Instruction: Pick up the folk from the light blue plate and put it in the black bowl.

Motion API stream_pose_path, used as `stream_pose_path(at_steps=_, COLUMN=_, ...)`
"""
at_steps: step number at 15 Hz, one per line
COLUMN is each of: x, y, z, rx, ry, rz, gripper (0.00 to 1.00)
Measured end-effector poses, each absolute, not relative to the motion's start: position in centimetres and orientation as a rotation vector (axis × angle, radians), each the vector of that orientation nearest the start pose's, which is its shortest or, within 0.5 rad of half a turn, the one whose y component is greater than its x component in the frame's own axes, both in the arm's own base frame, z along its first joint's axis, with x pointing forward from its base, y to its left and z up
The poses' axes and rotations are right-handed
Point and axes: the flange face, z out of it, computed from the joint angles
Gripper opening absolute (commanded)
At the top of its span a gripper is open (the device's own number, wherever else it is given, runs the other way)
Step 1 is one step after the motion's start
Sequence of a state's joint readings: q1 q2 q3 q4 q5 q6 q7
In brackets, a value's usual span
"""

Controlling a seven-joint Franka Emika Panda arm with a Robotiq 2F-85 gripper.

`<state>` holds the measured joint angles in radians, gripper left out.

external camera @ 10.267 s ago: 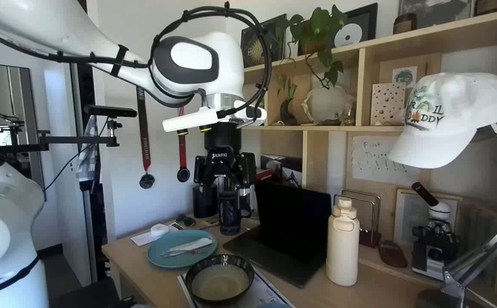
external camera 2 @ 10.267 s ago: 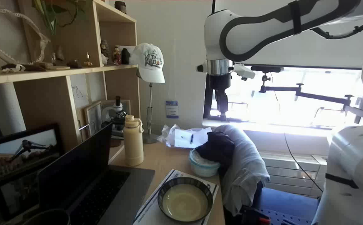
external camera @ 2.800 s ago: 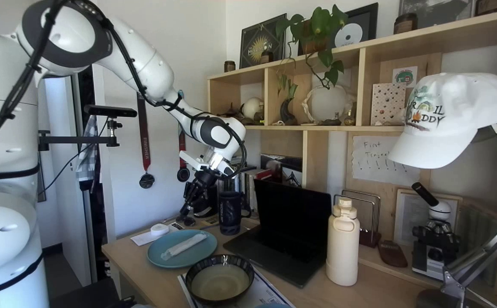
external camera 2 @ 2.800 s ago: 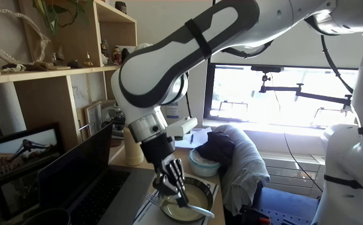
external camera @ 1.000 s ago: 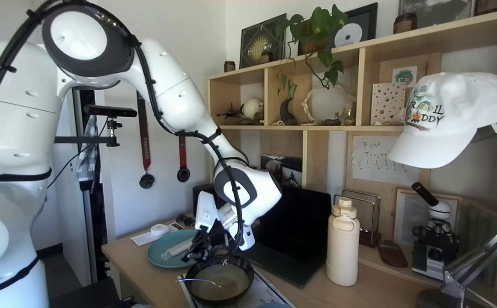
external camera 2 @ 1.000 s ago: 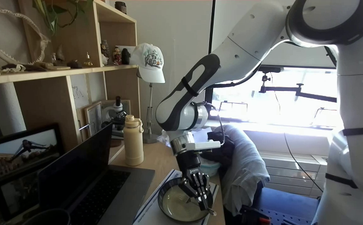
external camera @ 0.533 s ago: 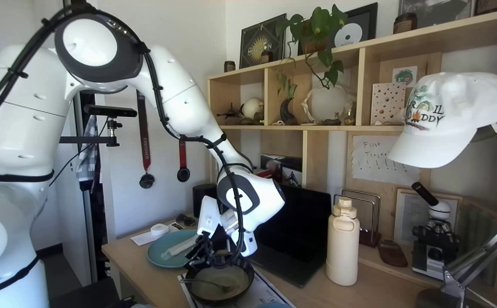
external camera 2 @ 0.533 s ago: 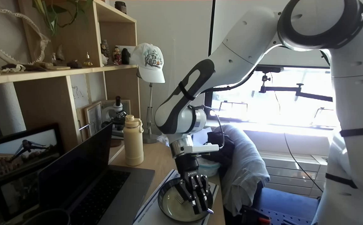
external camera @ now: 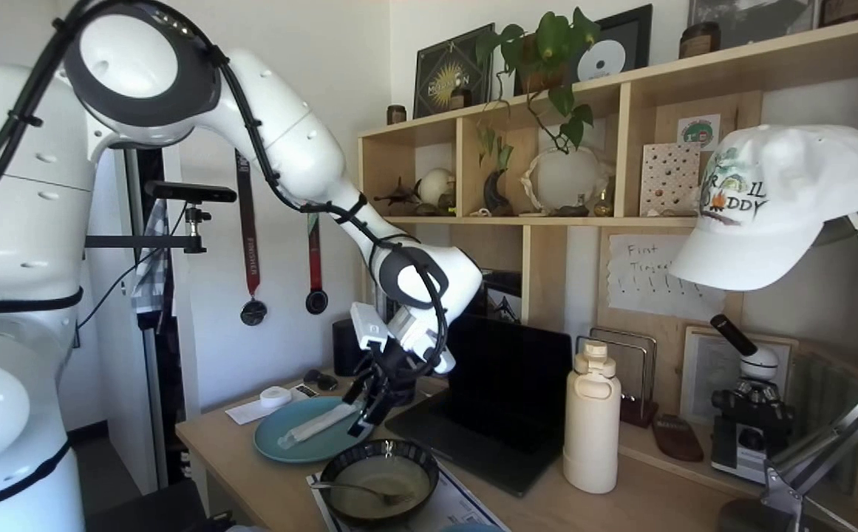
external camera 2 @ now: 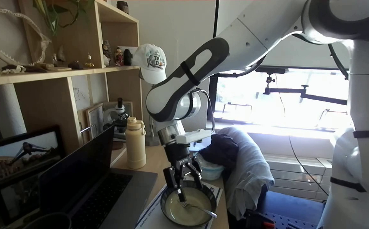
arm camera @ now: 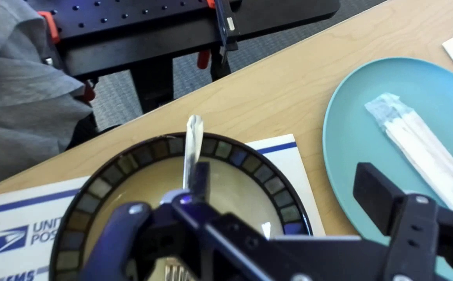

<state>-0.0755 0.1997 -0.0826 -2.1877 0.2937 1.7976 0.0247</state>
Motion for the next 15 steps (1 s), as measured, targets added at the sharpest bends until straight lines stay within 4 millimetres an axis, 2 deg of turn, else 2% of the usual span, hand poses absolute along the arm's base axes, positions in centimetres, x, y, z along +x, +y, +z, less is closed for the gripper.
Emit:
stream_pose_path(at_steps=5, x=49.1, y=0.8, z=34.9, rx=-3.035, ry=0.379, rz=0.691, gripper=1.0)
stream_pose_path(at_steps=8, x=49.2, y=4.1, z=38.5, rx=-3.185, ry=0.349, rz=0.572, gripper=1.0)
stream_pose_path(at_steps=11, x=49.1, y=5.8, z=40.8, rx=-3.28, ry=0.344, rz=0.465, gripper=1.0)
stream_pose_path(at_steps=15, x=49.1, y=6.0, z=41.3, rx=-3.287, ry=0.35, rz=0.447, gripper=1.0)
